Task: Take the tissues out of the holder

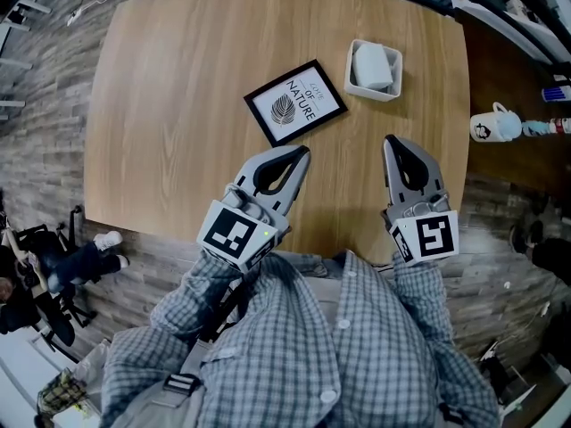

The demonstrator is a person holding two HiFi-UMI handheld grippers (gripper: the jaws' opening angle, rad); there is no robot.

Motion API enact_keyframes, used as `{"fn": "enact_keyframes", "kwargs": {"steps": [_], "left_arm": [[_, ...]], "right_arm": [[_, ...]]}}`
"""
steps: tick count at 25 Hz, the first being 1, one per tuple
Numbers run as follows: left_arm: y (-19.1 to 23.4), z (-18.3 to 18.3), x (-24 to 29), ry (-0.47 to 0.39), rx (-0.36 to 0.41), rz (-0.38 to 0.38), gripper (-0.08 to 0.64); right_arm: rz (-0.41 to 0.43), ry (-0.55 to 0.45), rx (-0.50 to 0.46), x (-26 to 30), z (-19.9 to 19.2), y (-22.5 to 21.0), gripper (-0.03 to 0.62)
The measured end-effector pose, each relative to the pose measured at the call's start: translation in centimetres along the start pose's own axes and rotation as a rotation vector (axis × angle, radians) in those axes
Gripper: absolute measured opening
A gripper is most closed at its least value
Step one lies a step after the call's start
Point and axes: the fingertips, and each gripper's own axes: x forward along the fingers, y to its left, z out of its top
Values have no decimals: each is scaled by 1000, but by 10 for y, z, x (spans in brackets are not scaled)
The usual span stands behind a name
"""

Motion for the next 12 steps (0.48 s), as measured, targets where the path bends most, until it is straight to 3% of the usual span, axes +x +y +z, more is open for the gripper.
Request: {"fn": "enact_keyframes", "kwargs": {"steps": [12], "left_arm": [[10, -13, 20, 61, -20, -9, -1]], "right_arm": [[-28, 32, 18, 29, -19, -34, 12]]}}
